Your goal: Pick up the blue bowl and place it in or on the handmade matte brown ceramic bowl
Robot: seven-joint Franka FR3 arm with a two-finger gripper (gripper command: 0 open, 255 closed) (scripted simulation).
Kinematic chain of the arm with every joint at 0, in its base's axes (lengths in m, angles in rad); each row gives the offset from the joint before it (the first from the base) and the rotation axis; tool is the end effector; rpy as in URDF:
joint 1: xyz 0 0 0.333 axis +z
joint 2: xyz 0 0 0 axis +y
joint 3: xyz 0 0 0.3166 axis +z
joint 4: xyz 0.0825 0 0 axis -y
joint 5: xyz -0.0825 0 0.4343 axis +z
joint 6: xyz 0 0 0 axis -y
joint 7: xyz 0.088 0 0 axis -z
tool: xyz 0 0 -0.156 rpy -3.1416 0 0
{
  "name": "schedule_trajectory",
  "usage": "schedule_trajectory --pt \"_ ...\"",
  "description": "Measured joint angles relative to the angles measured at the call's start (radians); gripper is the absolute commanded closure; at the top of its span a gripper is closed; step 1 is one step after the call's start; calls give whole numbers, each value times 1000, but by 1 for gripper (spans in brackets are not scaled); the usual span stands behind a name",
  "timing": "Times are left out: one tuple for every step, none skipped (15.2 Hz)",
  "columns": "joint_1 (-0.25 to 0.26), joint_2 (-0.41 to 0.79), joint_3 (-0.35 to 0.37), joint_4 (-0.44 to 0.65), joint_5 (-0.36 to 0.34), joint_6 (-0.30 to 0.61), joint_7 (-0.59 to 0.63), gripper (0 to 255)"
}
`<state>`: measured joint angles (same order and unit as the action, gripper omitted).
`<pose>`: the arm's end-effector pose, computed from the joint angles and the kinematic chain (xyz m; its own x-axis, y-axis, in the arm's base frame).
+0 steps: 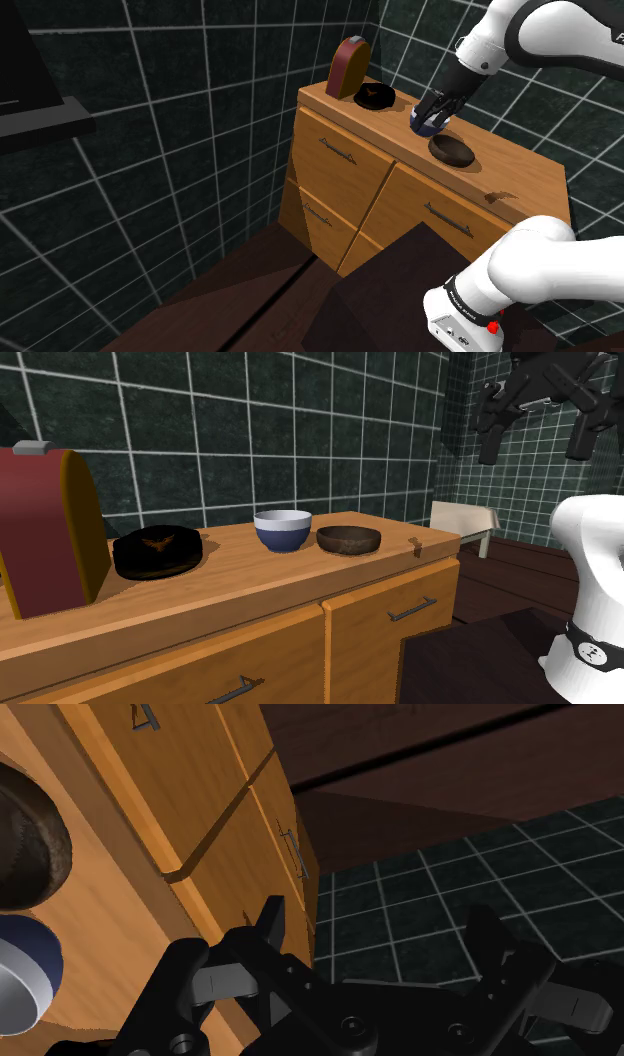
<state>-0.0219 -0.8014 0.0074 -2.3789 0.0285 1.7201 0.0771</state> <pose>0.3741 -0.0011 0.5502 0.9854 -0.0970 0.1399 -0.0931 -0.9951 -0.0340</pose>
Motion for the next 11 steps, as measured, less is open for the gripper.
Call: schedule_trajectory --pt "0 0 0 0 0 0 0 0" --pt "-4 7 -9 1 -6 5 -10 0" --pt "-11 22 -24 2 -17 18 -26 0" --pt "-16 34 -36 0 -26 31 -40 0" --pt "-24 50 -54 -1 -39 48 -59 0" --pt "-30 76 -70 5 -49 67 -76 0" --pt "-37 96 -85 19 -60 71 -93 0" --pt "-44 112 -103 15 -71 91 -113 0" --pt "-48 137 -114 21 -78 110 -125 0" --pt "-55 160 -132 30 -88 125 -144 0" --pt "-61 175 -147 28 -97 142 -160 0"
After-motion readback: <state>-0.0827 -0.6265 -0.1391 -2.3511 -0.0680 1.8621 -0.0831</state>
